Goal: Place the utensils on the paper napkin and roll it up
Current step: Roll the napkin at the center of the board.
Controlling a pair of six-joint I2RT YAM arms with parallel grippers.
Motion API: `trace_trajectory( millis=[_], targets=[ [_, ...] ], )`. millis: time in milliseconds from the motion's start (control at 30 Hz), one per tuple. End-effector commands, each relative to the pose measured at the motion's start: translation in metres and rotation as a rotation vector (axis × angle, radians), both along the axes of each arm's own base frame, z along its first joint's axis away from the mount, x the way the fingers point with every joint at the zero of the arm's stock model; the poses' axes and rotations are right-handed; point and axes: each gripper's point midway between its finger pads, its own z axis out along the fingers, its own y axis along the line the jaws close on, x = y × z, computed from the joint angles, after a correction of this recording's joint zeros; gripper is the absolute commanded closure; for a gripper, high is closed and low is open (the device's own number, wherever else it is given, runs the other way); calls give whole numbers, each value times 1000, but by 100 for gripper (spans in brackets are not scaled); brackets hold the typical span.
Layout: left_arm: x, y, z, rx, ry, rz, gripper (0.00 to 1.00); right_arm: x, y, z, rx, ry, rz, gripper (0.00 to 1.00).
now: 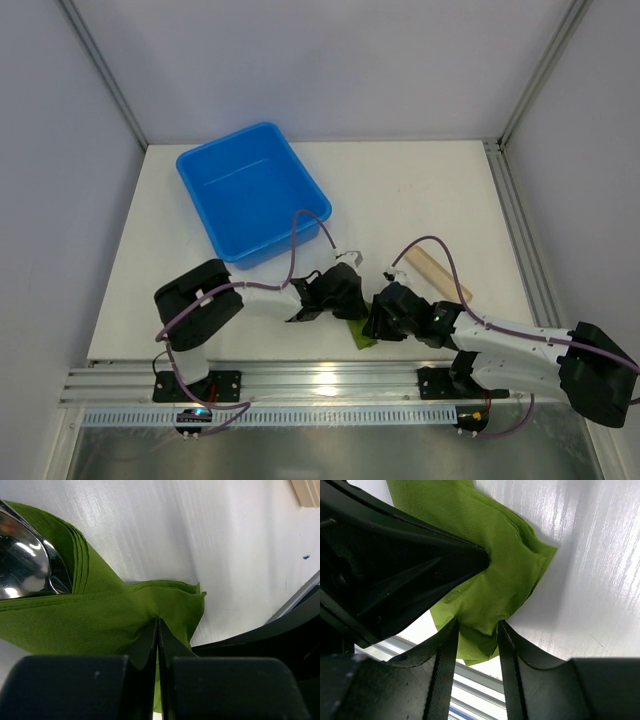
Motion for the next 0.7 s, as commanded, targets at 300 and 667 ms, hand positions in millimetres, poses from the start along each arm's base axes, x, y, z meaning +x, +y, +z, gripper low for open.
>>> trace_trajectory(
  millis=[300, 667],
  targets=[
    [-19, 30, -32, 132, 60, -31, 100, -7, -23, -25, -129, 29, -9, 83],
    [1, 29, 27, 109, -53, -1, 92, -7, -12, -18, -36, 30, -35, 96]
  ],
)
